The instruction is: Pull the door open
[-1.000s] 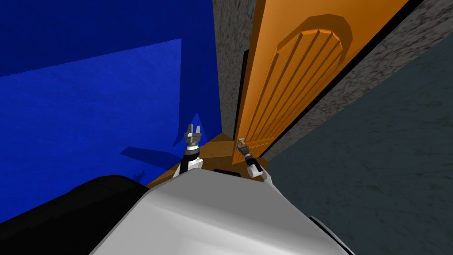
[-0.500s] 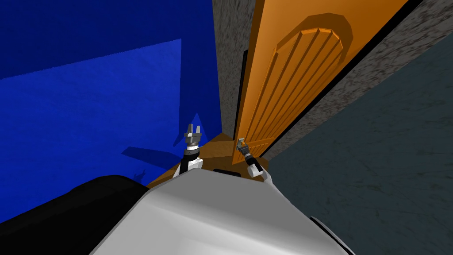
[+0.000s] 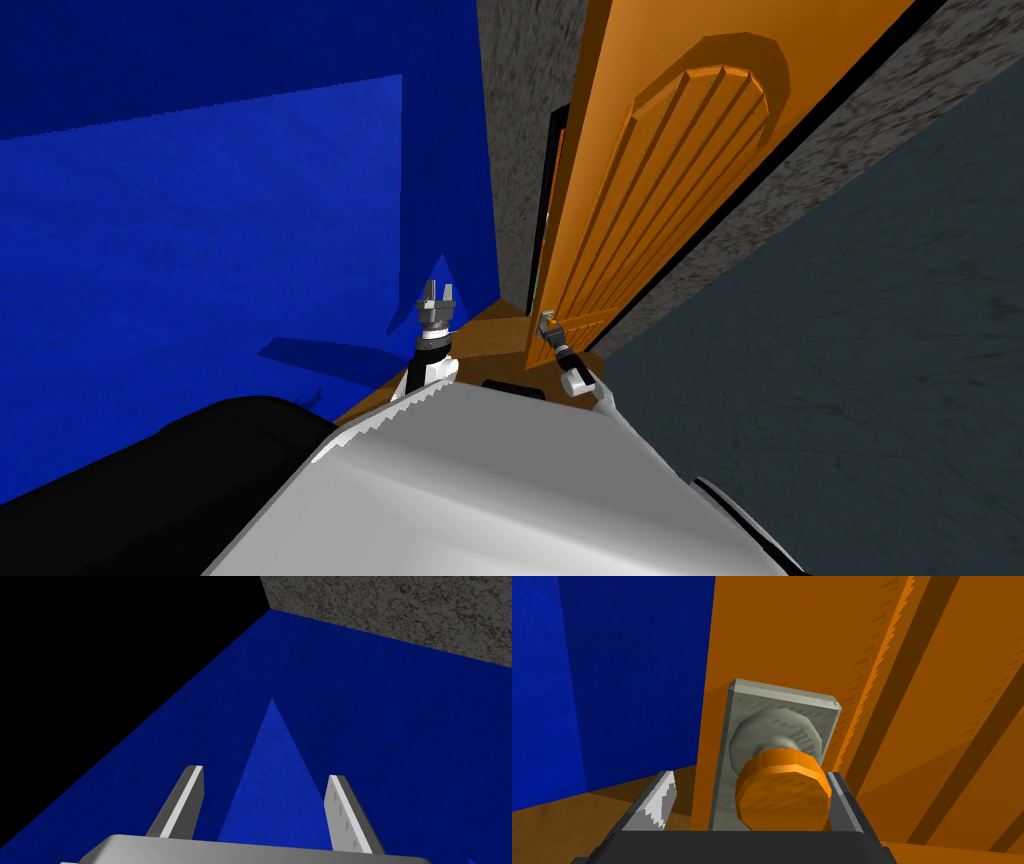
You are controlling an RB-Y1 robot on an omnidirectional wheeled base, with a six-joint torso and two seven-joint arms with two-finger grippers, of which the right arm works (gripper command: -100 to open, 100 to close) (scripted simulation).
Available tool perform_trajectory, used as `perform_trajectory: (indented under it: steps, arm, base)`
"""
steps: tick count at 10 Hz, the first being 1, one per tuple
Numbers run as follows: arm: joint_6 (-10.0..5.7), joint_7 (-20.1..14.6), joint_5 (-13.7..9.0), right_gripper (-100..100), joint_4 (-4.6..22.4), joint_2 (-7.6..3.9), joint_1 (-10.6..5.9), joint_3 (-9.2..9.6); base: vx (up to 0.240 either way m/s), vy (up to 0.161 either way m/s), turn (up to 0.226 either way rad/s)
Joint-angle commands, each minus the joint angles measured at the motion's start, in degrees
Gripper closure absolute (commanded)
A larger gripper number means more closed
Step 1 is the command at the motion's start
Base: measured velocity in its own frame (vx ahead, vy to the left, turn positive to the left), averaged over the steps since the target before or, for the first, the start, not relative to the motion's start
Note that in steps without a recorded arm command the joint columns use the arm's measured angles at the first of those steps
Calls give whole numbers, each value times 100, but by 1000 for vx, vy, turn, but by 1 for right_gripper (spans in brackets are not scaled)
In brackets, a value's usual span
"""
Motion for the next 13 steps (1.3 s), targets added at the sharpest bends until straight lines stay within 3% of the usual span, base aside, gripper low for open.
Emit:
perform_trajectory:
  steps: [1,6,7,9,10,11,12,13]
  arm:
    - [-208,-233,208,100,250,64,-148,85]
    - [-984,-1054,980,100,1241,185,-755,55]
    - [-1028,-1102,1015,100,1347,185,-755,55]
    - [-1374,-1483,1367,100,1790,244,-1049,39]
    - [-1425,-1523,1406,100,1881,244,-1049,39]
    - [-1584,-1735,1607,100,2024,275,-1200,31]
    - [-1629,-1740,1607,100,2156,275,-1200,31]
    - [-1804,-1970,1820,100,2356,308,-1361,22]
  base:
    - [-13,86,-100]
    - [-23,57,-128]
    - [-9,38,-31]
    - [-22,18,-113]
    - [-18,13,-63]
    - [-30,15,-95]
    - [-16,11,-44]
    - [-15,1,-97]
